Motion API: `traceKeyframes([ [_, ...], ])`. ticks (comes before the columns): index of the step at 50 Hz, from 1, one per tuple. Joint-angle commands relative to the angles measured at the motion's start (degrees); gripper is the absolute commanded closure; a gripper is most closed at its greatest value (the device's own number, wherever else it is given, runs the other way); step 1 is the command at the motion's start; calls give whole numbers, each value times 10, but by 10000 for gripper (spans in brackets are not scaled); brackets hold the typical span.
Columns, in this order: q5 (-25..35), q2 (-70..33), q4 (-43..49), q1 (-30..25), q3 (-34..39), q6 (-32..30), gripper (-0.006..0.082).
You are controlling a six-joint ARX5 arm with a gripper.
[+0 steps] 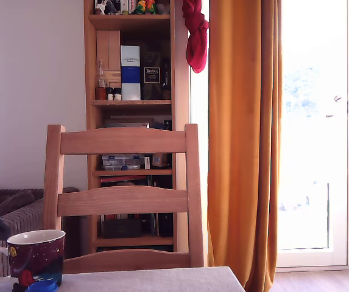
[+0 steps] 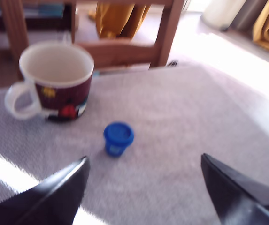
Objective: Pick the blue coffee capsule and place it inside the red coffee cup
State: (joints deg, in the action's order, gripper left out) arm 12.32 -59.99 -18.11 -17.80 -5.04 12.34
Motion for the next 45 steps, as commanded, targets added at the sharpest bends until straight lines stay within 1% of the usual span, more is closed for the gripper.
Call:
traceKeyframes([
  [1, 0, -43, -11, -6, -35, -9, 46],
  [13, -3, -212, -12, -23, -125, -24, 46],
  [21, -8, -292, -11, -28, -170, -24, 46],
  [34, -16, -376, 46, -29, -238, -23, 46],
  [45, -17, -407, 96, -35, -280, -23, 47],
])
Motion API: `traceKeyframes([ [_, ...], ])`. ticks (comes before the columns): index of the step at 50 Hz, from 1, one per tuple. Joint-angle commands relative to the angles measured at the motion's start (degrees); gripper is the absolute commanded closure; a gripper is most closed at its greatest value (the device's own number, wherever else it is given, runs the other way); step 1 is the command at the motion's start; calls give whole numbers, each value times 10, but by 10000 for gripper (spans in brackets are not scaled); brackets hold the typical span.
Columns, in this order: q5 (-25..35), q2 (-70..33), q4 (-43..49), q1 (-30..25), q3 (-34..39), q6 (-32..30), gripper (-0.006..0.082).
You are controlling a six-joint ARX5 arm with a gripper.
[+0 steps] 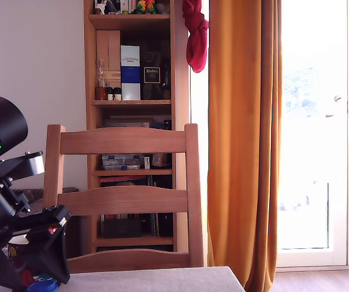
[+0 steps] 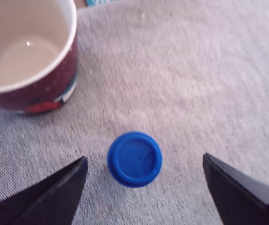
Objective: Pick the blue coffee capsule and place it inside the red coffee cup
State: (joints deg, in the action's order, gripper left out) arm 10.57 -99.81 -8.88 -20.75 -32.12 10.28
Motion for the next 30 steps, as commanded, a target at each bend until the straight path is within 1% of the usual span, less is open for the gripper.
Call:
traceKeyframes([
  [1, -1, -11, 6, -5, -12, -3, 47],
  [25, -6, -75, 94, -6, -81, -2, 52],
  [28, -6, -75, 93, -6, -83, -2, 84],
  [30, -6, -75, 93, -6, -85, -1, 135],
])
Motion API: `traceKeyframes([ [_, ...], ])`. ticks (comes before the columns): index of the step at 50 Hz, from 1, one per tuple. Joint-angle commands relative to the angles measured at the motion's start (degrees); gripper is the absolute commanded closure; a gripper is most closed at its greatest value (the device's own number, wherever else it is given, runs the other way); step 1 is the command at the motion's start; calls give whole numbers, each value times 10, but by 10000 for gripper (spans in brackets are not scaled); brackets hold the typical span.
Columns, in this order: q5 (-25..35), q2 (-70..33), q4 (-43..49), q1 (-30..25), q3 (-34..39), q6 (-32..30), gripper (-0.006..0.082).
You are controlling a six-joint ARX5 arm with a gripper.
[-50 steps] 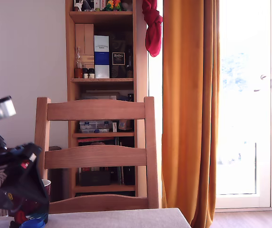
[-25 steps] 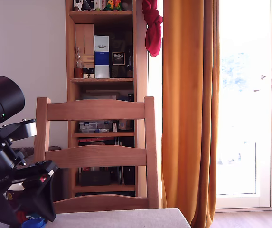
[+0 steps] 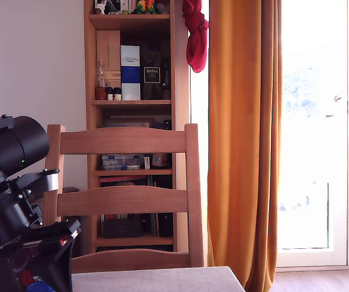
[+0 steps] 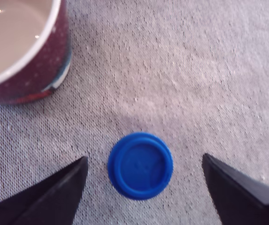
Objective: Pick the blue coffee capsule and place it inside the red coffee cup
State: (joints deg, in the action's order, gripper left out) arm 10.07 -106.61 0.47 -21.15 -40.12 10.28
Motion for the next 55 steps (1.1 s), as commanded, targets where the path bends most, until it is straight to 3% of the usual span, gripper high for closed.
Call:
traceKeyframes([
  [1, -1, -7, 0, -2, -5, 1, 165],
  [7, 2, -7, 2, -2, -6, 2, 409],
  [11, 9, -7, 5, -2, -6, 2, 481],
  [29, 25, -6, 10, -1, -24, 2, 485],
  [39, 60, -2, 54, -1, -76, 2, 485],
  [55, 60, 4, 123, 17, -165, -3, 485],
])
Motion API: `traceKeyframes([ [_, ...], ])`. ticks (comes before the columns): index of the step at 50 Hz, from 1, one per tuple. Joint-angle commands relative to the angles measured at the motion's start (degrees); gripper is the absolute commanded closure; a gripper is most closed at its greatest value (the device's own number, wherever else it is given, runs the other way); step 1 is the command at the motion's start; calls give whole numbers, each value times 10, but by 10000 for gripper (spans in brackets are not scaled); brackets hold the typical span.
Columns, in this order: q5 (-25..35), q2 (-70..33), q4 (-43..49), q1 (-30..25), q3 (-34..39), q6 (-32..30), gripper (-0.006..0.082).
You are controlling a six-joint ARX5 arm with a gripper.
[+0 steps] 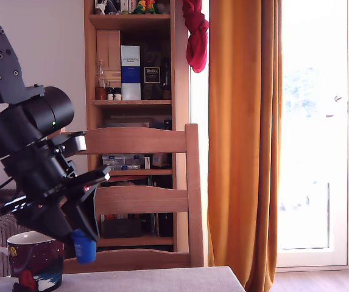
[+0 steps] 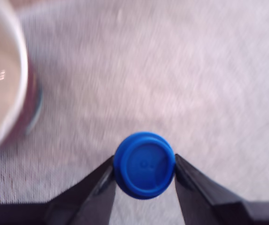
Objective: Pick the blue coffee capsule and place it inside the red coffee cup
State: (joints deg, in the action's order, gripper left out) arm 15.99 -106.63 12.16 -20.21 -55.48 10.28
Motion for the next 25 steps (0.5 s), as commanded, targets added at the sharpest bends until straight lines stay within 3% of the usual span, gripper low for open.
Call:
traceKeyframes([
  [1, 1, 6, 10, 9, -16, -3, 485],
  [25, 0, 38, 37, 62, -35, -18, 485],
])
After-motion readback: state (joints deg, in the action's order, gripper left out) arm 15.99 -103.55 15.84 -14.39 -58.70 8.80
